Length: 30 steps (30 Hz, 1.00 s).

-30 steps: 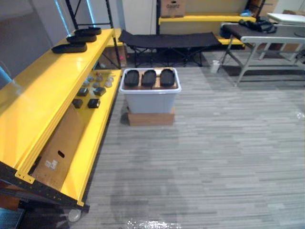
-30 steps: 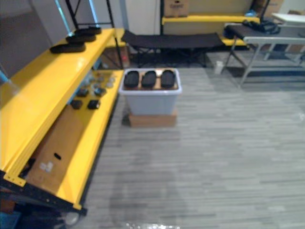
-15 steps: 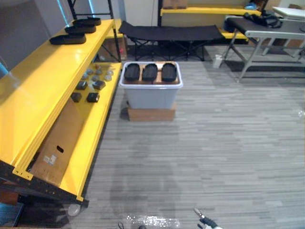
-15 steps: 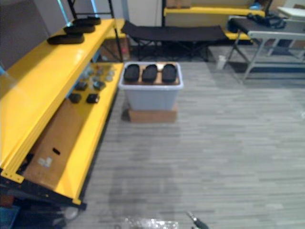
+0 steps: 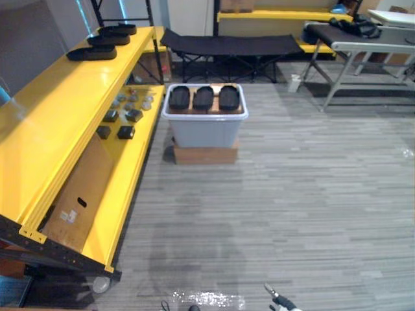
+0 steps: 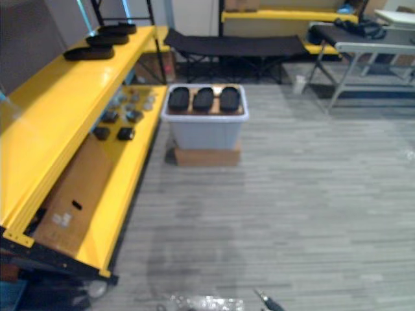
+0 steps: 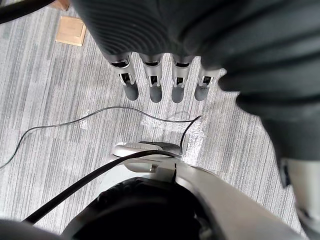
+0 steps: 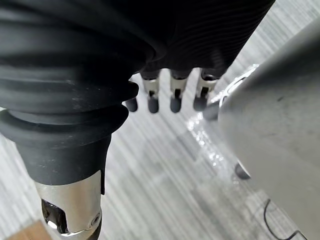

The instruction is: Walk over and take plastic housings, then place them on the shelf

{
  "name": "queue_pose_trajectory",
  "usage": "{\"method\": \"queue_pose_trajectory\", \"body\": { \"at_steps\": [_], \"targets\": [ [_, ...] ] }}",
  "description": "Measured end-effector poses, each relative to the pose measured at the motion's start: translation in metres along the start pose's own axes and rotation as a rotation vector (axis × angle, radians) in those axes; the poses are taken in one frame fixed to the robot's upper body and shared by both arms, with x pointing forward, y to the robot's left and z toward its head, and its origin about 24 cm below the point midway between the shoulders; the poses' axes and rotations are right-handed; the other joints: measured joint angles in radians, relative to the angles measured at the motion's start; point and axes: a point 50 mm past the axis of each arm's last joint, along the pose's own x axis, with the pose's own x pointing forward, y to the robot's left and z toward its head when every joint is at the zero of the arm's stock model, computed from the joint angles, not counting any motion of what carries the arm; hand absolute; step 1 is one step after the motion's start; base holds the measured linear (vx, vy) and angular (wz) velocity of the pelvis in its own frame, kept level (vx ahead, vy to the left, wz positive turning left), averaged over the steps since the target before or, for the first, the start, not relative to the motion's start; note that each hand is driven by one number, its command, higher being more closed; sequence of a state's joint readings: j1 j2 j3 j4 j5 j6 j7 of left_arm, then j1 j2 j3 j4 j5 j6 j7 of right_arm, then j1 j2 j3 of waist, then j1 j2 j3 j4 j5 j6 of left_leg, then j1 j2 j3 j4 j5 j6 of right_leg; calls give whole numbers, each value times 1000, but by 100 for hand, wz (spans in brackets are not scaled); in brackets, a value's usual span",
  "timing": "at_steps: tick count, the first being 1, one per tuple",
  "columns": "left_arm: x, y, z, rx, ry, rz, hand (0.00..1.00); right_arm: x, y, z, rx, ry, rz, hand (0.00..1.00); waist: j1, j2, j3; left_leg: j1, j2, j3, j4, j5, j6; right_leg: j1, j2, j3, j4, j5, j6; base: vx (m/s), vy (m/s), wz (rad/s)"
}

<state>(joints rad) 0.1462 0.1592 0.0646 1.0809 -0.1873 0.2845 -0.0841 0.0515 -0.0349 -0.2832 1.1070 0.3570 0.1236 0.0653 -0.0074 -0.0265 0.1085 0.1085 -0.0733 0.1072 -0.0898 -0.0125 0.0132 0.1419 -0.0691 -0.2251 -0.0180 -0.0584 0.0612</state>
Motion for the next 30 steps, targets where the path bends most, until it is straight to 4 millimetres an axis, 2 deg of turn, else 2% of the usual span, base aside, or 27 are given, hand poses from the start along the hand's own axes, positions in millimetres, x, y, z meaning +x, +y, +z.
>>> {"method": "queue_pose_trajectory", "body": {
  "at_steps": [11, 14, 17, 18, 20, 21, 22, 24, 27, 28, 30],
  "targets": [
    [0, 1, 1, 9, -16, 20, 0, 0, -1, -2, 24, 7, -2, 0, -4, -2, 1, 14, -1, 8, -1, 1, 1, 16, -2, -1, 3, -2, 2, -28, 8, 0],
    [0, 0, 1, 13, -19, 23, 0, 0, -2, -1, 37, 2, -8, 0, -5, -9, 6, 13, -12, 1, -1, 0, 6, 12, -17, -17, 20, -16, 21, -12, 53, 11],
    [0, -1, 1, 42, -17, 20, 0, -2, -10, -3, 78, 0, -45, 0, -5, -7, 8, 14, -34, 10, 0, -22, 41, -52, -67, -25, 176, -77, 80, 31, 121, 16],
    [0, -2, 1, 43, -17, 19, 0, -2, -12, -1, 79, -19, -49, 0, -5, -2, 13, 17, -35, 13, 0, -25, 62, -110, -84, -18, 300, -80, 86, 19, 182, -8],
    [0, -2, 5, 42, -28, 20, 0, -2, -10, 11, 73, -72, -39, 0, -5, 8, 50, 53, -31, 22, 3, -25, 80, -193, -112, -18, 505, -79, 89, -51, 162, -16],
    [0, 0, 8, 40, -33, 28, 0, -2, -8, 15, 77, -91, -31, 0, -7, 2, 72, 78, -31, 22, 5, -32, 83, -230, -125, -21, 594, -96, 76, -114, 136, -3],
    [-1, 3, 11, 24, -44, 37, 0, -3, -6, 10, 83, -83, -24, 0, -7, -13, 74, 89, -29, 19, 5, -45, 79, -269, -124, -19, 650, -115, 54, -148, 124, 7],
    [-1, 5, 14, -5, -55, 41, 0, -4, -7, 3, 148, -80, -26, 0, -6, -21, 75, 101, -25, 7, 5, -53, 75, -313, -108, -19, 634, -118, 49, -144, 80, 14],
    [-1, 2, 19, -62, -72, 32, 0, -6, -14, -5, 191, -72, -42, 0, -8, -14, 74, 102, -24, -18, 6, -77, 70, -361, -54, -17, 472, -106, 38, -167, 30, 23],
    [-1, 1, 19, -92, -82, 29, 0, -7, -20, -10, 195, -60, -56, 0, -5, -9, 72, 110, -25, -23, 6, -92, 68, -380, -27, -19, 392, -72, 4, -116, -29, 16],
    [-1, 0, 20, -104, -86, 32, 0, -10, -26, -19, 199, -42, -65, 0, -6, -3, 75, 136, -25, -36, 7, -104, 56, -392, -4, -24, 343, -25, -21, 46, -46, 18]
  ]
}}
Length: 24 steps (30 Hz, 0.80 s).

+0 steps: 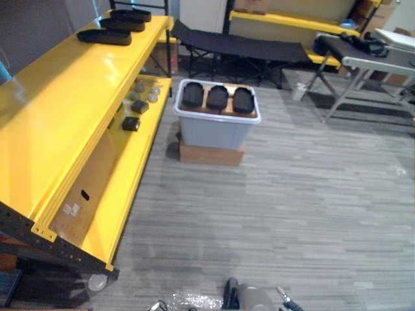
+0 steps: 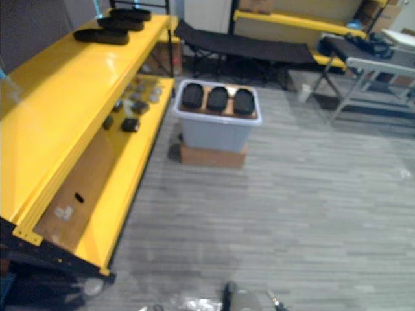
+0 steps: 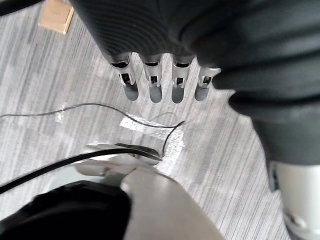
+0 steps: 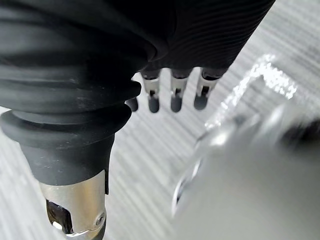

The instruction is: Walk over and take plastic housings, then place them on the shelf

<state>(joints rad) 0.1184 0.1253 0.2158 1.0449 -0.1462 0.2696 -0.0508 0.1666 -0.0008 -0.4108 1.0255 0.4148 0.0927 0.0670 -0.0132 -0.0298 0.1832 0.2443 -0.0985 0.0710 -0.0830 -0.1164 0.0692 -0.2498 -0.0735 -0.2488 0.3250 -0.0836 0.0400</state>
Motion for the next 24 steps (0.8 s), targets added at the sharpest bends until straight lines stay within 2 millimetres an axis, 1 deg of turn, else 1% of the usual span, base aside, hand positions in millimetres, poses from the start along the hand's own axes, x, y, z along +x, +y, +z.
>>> {"method": "queue_pose_trajectory", "body": {
  "at_steps": [2, 4, 5, 6, 7, 8, 9, 10, 11, 12, 13, 14, 15, 16, 17, 18, 19, 20, 21, 22, 23, 24],
  "targets": [
    [0, -1, 2, -17, -11, -3, 0, -3, -8, -9, -1, 19, -17, 0, -2, 1, -1, 36, 0, -3, 1, -13, -21, 4, 9, -2, -11, 29, -14, 286, -43, 27],
    [0, -2, 1, -21, -17, -3, 0, -5, -14, -14, -16, 32, -19, 0, 2, -2, -9, 71, 0, 5, 1, -34, -55, 12, 15, -3, -21, 60, -35, 365, -71, 13],
    [0, 0, -1, -41, -17, 2, 0, -5, -14, -15, -29, 38, -19, 0, 5, -7, -19, 85, 0, 24, 14, -57, -77, 19, 18, -7, -37, 85, -67, 410, -115, -2],
    [-1, 1, -1, -47, -22, 5, 0, -5, -13, -16, -31, 42, -17, 0, 6, -13, -23, 82, 1, 35, 74, -104, -85, 39, 17, -26, -59, 101, -92, 398, -133, -7],
    [-1, 2, -1, -48, -29, 6, 0, -5, -13, -17, -32, 49, -17, 0, 7, -18, -27, 80, 2, 47, 106, -128, -96, 47, 17, -27, -62, 110, -94, 379, -142, -11],
    [-1, -2, -4, -61, -26, -1, 0, -6, -18, -14, -39, 52, -25, 0, 8, 10, -46, 58, 34, 61, 189, -165, -114, 62, 41, -32, -56, 86, -96, 374, -158, -17],
    [-1, -2, -5, -74, -26, -2, 0, -6, -18, -14, -43, 56, -25, 0, 6, 10, -71, 11, 51, 88, 299, -169, -120, 77, 51, -32, -69, 61, -96, 365, -160, -13],
    [-1, -4, -5, -81, -30, -6, 0, -6, -18, -13, -49, 54, -25, 0, 6, 12, -80, -12, 62, 99, 361, -169, -121, 89, 57, -33, -82, 54, -95, 338, -173, -4],
    [-1, -8, -4, -102, -42, -21, 0, -6, -18, -8, -60, 39, -23, 0, 5, 22, -91, -68, 90, 104, 507, -170, -122, 121, 72, -39, -107, 42, -94, 353, -176, 6],
    [-1, -18, 2, -145, -68, -48, 0, -6, -19, -1, -72, 16, -24, 0, 4, 53, -98, -146, 131, 107, 682, -153, -148, 149, 95, -45, -134, 32, -96, 352, -164, 6],
    [-1, -23, 3, -165, -78, -62, 0, -5, -20, 3, -89, 6, -25, 0, 3, 70, -103, -189, 153, 105, 778, -129, -180, 162, 107, -45, -150, 27, -98, 327, -129, 0],
    [-1, -32, 6, -179, -94, -80, 0, -5, -23, 11, -120, -12, -29, 0, 6, 90, -102, -270, 196, 108, 945, -69, -205, 204, 124, -39, -178, 20, -105, 236, -105, -5],
    [-1, -39, 7, -215, -97, -105, 0, -3, -18, 18, -145, -33, -19, 0, 8, 100, -95, -322, 233, 115, 1060, -77, -194, 258, 130, -29, -198, 14, -108, 190, -104, -12],
    [-1, -41, 7, -213, -98, -109, 0, -2, -14, 21, -147, -41, -8, 0, 11, 97, -93, -342, 246, 125, 1087, -86, -187, 283, 127, -20, -211, 13, -108, 98, -112, -29],
    [-1, -42, 11, -207, -117, -112, 0, 1, -4, 27, -159, -60, 21, 0, 26, 90, -89, -374, 260, 135, 1091, -113, -170, 328, 113, 5, -240, 14, -107, 69, -66, -39],
    [-2, -42, 13, -203, -130, -113, 0, 2, 3, 31, -167, -74, 36, 0, 31, 85, -86, -394, 258, 134, 1070, -124, -156, 348, 103, 14, -251, 14, -107, 167, 4, -61],
    [-3, -42, 18, -200, -163, -118, 0, 5, 22, 45, -174, -120, 81, 0, 50, 76, -81, -444, 242, 131, 953, -154, -134, 377, 72, 47, -272, 14, -106, 216, 93, -64],
    [-4, -43, 23, -197, -188, -121, 0, 6, 31, 53, -177, -146, 101, 0, 63, 68, -76, -471, 231, 129, 838, -159, -130, 384, 48, 69, -281, 12, -93, 141, 110, -66],
    [-4, -43, 25, -196, -204, -121, 0, 7, 37, 57, -179, -161, 113, 0, 71, 62, -72, -477, 218, 130, 741, -153, -136, 389, 29, 82, -285, 5, -73, -131, 91, -51],
    [-5, -42, 27, -192, -217, -118, 0, 7, 46, 65, -190, -193, 134, 0, 76, 65, -69, -474, 200, 122, 520, -108, -147, 396, 6, 97, -285, -14, -47, -268, 80, -32],
    [-5, -43, 27, -190, -221, -121, 0, 6, 49, 69, -204, -208, 145, 0, 78, 74, -64, -472, 199, 98, 387, -57, -149, 410, 1, 105, -281, -36, -22, -222, 136, -28],
    [-5, -44, 27, -192, -225, -121, 0, 6, 52, 70, -219, -211, 150, 0, 87, 78, -61, -462, 204, 89, 356, 34, -155, 420, -7, 116, -266, -62, -3, 58, 224, -29]
  ]
}}
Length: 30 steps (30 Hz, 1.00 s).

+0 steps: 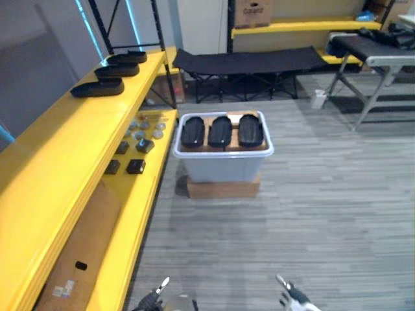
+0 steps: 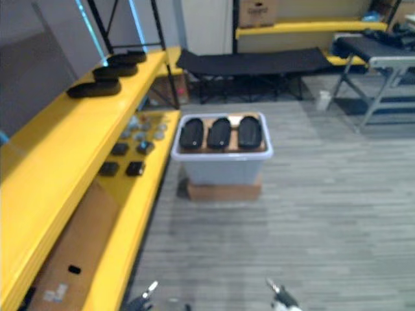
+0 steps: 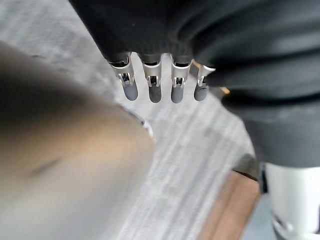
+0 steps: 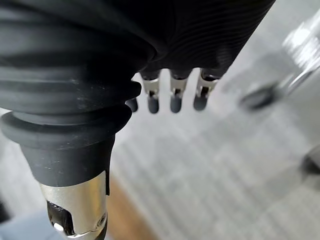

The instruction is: Walk over and take plastic housings, then place them on the shelf

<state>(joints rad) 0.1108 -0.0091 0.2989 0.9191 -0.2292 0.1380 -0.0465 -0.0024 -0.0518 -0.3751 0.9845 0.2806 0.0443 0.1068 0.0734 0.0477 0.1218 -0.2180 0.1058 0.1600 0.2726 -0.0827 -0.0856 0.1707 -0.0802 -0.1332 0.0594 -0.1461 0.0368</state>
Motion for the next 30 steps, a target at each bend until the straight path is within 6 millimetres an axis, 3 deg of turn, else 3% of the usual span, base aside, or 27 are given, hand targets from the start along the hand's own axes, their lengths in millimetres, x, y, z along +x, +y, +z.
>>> {"method": "queue_pose_trajectory", "body": {
  "at_steps": [1, 2, 3, 4, 5, 7, 8, 9, 10, 11, 13, 15, 17, 18, 19, 20, 21, 23, 25, 28, 29, 30],
  "targets": [
    [0, 1, 2, 5, -5, -4, 0, 0, 3, -5, -29, 25, 14, 0, 11, -18, 4, 30, -19, 3, -1, 42, 20, 15, -16, 14, 28, -28, 17, 256, 266, -31],
    [0, 6, 7, 23, -22, 4, 0, 0, 10, -9, -62, 46, 37, 0, 12, -35, 7, 42, -42, 19, 7, 18, 39, 21, -44, 26, 44, -43, 18, 363, 274, -24],
    [0, 9, 13, 32, -38, 9, 0, 1, 16, -11, -108, 64, 54, 0, 9, -76, 10, 42, -65, 23, 31, -18, 51, 23, -67, 30, 66, -54, 19, 312, 195, -7],
    [0, 11, 15, 35, -43, 12, 0, 1, 17, -12, -125, 70, 58, 0, 10, -77, 15, 41, -69, 24, 43, -35, 55, 21, -73, 30, 78, -54, 19, 370, 217, -1],
    [-1, 12, 18, 35, -50, 18, 0, 0, 16, -14, -132, 83, 58, 0, 18, -100, 11, 53, -83, 25, 56, -66, 69, 7, -83, 33, 129, -47, 24, 321, 179, -4],
    [-1, 11, 18, 29, -49, 26, 0, 0, 13, -14, -132, 93, 57, 0, 32, -101, 11, 93, -96, 37, 37, -88, 80, -42, -97, 70, 258, -41, 37, 337, 185, -26],
    [0, 12, 15, 28, -38, 33, 0, 1, 14, -14, -135, 100, 66, 0, 38, -87, 21, 150, -93, 46, 7, -99, 94, -109, -107, 81, 446, -19, 91, 373, 151, -26],
    [0, 16, 11, 39, -16, 48, 0, 1, 13, -18, -137, 122, 64, 0, 22, -64, 38, 212, -92, 45, -15, -112, 109, -163, -119, 66, 604, -36, 122, 340, 105, -11],
    [-1, 18, 10, 53, -6, 57, 0, 0, 11, -21, -145, 137, 58, 0, 19, -64, 39, 246, -91, 45, -25, -113, 112, -176, -131, 40, 645, -60, 112, 290, 43, 6],
    [-1, 23, 4, 91, 25, 70, 0, -2, 7, -30, -150, 170, 47, 0, 19, -53, 38, 296, -87, 50, -39, -116, 113, -201, -147, -40, 669, -95, 68, 152, -11, 3],
    [-2, 28, -2, 98, 52, 84, 0, -1, 6, -27, -164, 161, 45, 0, 11, -52, 36, 332, -74, 43, -57, -117, 111, -251, -138, -122, 570, -121, 28, -65, -85, 18],
    [-2, 27, -1, 115, 51, 80, 0, -1, 6, -25, -167, 150, 42, 0, -1, -46, 40, 336, -52, 17, -59, -125, 97, -294, -117, -149, 372, -84, 26, -189, -49, 46],
    [-2, 28, 1, 110, 45, 81, 0, -1, 5, -23, -158, 140, 35, 0, -4, -60, 40, 357, -42, -12, -66, -152, 54, -327, -131, -145, 177, 78, 23, -146, -53, 34],
    [-2, 32, 3, 104, 36, 93, 0, -2, 5, -26, -162, 147, 32, 0, -1, -92, 39, 378, -54, -15, -68, -167, 32, -332, -153, -145, 127, 189, 33, 35, -233, 10],
    [-3, 34, -6, 63, 66, 108, 0, -2, 3, -26, -178, 148, 26, 0, 4, -68, 41, 413, -26, -30, -63, -195, 1, -330, -137, -150, 177, 253, 35, 124, -274, 3],
    [-3, 30, -10, 48, 74, 100, 0, -3, -1, -27, -186, 154, 18, 0, -1, -56, 31, 410, -8, -43, -61, -196, -2, -324, -121, -166, 179, 245, 25, 226, -330, -5],
    [-3, 23, -18, 23, 90, 87, 0, -3, -7, -25, -193, 151, 4, 0, 0, -19, 15, 413, 29, -44, -65, -215, -17, -313, -81, -175, 149, 214, 21, 172, -200, -4],
    [-2, 14, -18, 4, 86, 67, 0, -4, -10, -25, -190, 157, -5, 0, 0, 8, 7, 409, 64, -60, -75, -225, -23, -310, -40, -191, 124, 195, 10, 142, -168, -6],
    [-1, 10, -18, -17, 85, 61, 0, -5, -10, -28, -183, 170, -8, 0, 1, 2, 5, 407, 78, -98, -69, -220, -19, -307, -22, -201, 125, 176, 8, 111, -115, 3],
    [-2, 21, -15, -96, 78, 91, 0, -7, -11, -38, -143, 202, -29, 0, 7, -30, 5, 302, 64, -124, 177, -185, 9, -235, -25, -216, 55, 175, 11, 10, -25, 12],
    [-2, 23, -14, -100, 77, 97, 0, -7, -12, -40, -138, 210, -32, 0, 10, -35, 3, 270, 66, -124, 239, -170, 1, -220, -23, -216, 34, 176, 12, -36, 1, 14],
    [-3, 25, -14, -104, 76, 109, 0, -9, -14, -44, -132, 226, -41, 0, 22, -32, 4, 201, 75, -121, 375, -118, -35, -187, -14, -213, -9, 178, 14, -34, -3, 9]
  ]
}}
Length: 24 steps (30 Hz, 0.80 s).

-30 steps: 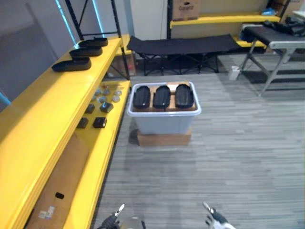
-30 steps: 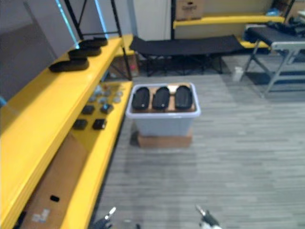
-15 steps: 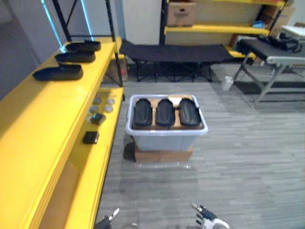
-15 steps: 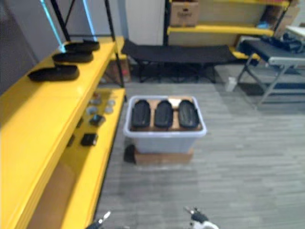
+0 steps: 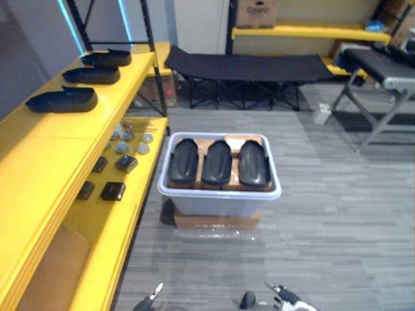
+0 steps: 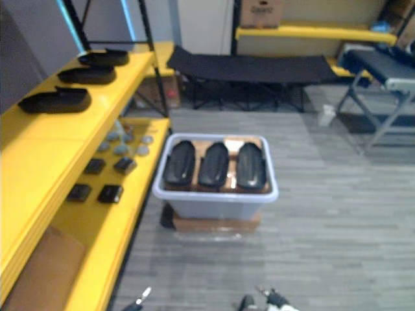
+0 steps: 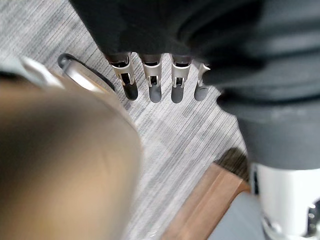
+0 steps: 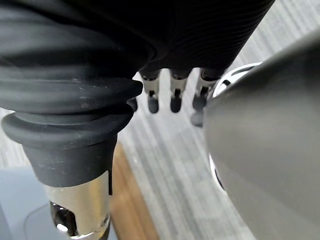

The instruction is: Walk over and take plastic housings, then place them on the shelf

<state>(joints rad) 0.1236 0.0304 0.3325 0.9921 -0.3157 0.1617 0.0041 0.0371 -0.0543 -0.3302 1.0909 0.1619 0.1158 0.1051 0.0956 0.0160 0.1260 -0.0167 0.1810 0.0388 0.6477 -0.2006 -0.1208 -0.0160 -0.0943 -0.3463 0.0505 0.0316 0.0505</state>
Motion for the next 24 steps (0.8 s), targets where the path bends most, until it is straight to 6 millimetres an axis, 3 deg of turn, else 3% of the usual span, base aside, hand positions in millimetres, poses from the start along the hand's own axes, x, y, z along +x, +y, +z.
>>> {"method": "queue_pose_trajectory", "body": {
  "at_steps": [1, 2, 4, 5, 6, 7, 9, 11, 15, 21, 24],
  "targets": [
    [0, 1, 0, 0, 1, 5, 0, 0, -1, -1, 0, 3, -2, 0, 1, 1, 0, -22, 4, -1, 45, 20, -7, 13, 4, 3, -18, 0, -1, -31, 17, 16],
    [0, 3, 0, 2, 5, 11, 0, 0, -1, -3, 2, 8, -4, 0, 1, -18, 3, -64, 13, 2, 120, 43, -18, 37, 2, 14, -50, 8, -7, -36, 34, 25],
    [0, 4, -4, 3, 29, 11, 0, -1, -3, -4, 21, 9, -24, 0, -3, -2, 8, -75, 18, 55, 55, -66, 10, 56, -12, 21, -67, 28, -8, -33, 90, 32],
    [0, 3, -7, 0, 36, 9, 0, -1, -6, -3, 25, 5, -43, 0, -6, 1, 8, -74, -4, 104, -84, -95, 27, 58, -34, 22, -73, 33, 6, -80, 182, 23],
    [-1, 5, -10, -2, 43, 13, 0, -1, -5, -3, 18, 5, -50, 0, -2, 0, 9, -72, -34, 130, -257, -77, 27, 60, -59, 22, -87, 40, 28, -96, 191, 12],
    [-1, 6, -12, -2, 46, 15, 0, -1, -6, -4, 18, 8, -58, 0, 1, 1, 11, -67, -47, 138, -322, -14, 33, 64, -66, 23, -94, 46, 42, -49, 198, -6],
    [-3, 13, -14, -22, 47, 25, 0, -1, -2, -1, 10, -9, -48, 0, 4, -1, 14, -16, -90, 171, -391, 15, 53, 98, -90, 20, -123, 60, 64, 193, 181, -7],
    [-2, 12, -10, -26, 32, 7, 0, -1, 1, -2, 14, -17, -41, 0, 9, -21, 18, 7, -120, 189, -392, 6, 66, 112, -112, 18, -109, 55, 64, 262, 130, 2],
    [-1, 7, -6, -10, 10, -6, 0, -1, 6, 3, -1, -41, -40, 0, 9, -20, 19, 37, -130, 196, -411, 1, 76, 125, -121, 0, -100, 55, 64, 145, 29, -4],
    [-1, 7, 2, 176, -7, 6, 0, -1, 5, 4, -27, -57, -42, 0, -1, -27, 16, 75, -152, 164, -469, -6, 89, 89, -145, -46, 15, 21, 45, 60, 31, 7],
    [0, 11, 11, 230, -29, 12, 0, -1, 9, 3, -85, -74, -48, 0, -6, -61, -1, 84, -172, 155, -469, -6, 90, 107, -167, -69, 5, 27, 52, 36, 66, 5]
  ]
}}
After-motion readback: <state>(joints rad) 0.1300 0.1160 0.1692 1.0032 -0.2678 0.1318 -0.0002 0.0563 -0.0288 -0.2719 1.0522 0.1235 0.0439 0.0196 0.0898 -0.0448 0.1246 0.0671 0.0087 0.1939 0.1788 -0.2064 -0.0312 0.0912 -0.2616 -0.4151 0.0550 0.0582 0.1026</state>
